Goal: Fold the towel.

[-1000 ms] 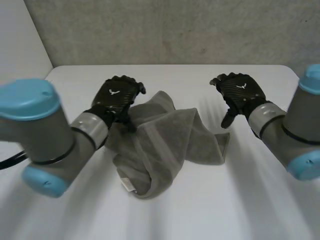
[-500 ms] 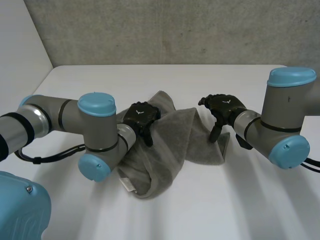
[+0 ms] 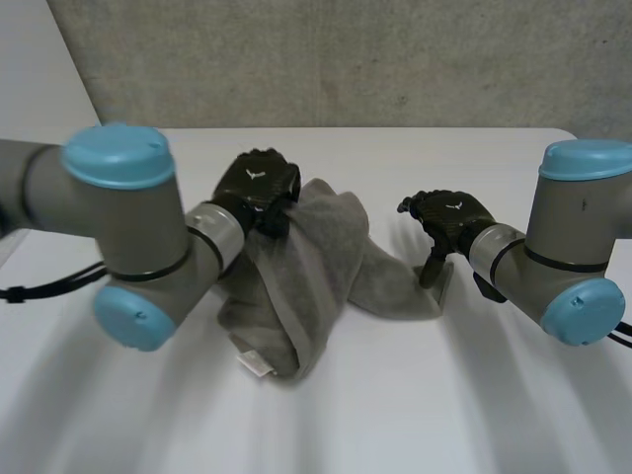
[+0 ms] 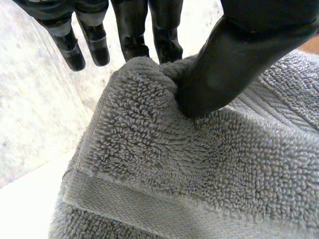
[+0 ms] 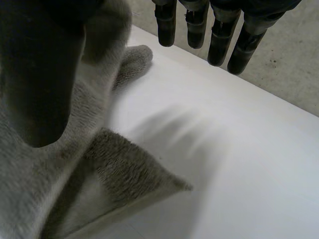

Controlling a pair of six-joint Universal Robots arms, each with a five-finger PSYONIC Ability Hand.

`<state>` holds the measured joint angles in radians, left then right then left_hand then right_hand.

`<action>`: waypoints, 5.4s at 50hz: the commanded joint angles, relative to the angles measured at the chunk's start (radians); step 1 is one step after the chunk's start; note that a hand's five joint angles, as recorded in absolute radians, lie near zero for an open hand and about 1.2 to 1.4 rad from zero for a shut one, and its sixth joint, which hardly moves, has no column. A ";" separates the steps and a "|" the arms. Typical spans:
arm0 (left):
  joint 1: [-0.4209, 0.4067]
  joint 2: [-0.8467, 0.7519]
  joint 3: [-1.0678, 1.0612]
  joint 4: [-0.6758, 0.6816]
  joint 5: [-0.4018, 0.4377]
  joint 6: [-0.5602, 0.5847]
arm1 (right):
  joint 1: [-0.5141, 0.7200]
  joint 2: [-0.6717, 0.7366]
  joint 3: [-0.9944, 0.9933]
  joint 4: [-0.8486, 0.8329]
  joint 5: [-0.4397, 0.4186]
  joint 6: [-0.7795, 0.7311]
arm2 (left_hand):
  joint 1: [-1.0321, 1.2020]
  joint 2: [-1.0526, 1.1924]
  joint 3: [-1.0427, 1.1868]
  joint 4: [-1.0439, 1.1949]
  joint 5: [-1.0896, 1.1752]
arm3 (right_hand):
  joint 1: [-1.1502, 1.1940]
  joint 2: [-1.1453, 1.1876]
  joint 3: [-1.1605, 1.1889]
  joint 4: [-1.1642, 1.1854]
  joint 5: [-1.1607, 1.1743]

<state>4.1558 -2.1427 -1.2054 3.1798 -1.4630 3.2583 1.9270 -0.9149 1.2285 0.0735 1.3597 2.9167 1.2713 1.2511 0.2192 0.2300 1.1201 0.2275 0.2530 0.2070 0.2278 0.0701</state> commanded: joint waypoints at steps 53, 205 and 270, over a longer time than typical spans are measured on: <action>0.115 0.550 -0.597 -0.011 0.072 0.103 | 0.153 -0.110 0.396 -0.092 -0.025 0.108 | -0.559 -0.539 -0.045 -0.055 -0.582 | 0.194 0.169 -0.032 -0.053 0.177; 0.037 -0.080 -0.089 0.307 0.125 -0.115 | -0.267 -0.946 0.623 -0.192 -0.419 0.013 | -1.046 -1.026 -0.045 -0.055 -1.069 | 1.169 1.143 -0.032 -0.053 1.152; 0.015 0.001 -0.223 0.252 -0.066 -0.128 | -0.010 -0.366 0.213 -0.023 -0.005 0.173 | -1.017 -0.996 -0.045 -0.055 -1.040 | -0.053 -0.079 -0.032 -0.053 -0.070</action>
<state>4.1854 -2.0939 -1.4350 3.4507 -1.4365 3.0338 1.8628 -1.3629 1.4546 0.1176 1.3480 2.9956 0.3294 0.2872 0.2192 0.2301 0.0787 0.2454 0.2567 0.2070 0.2278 0.0620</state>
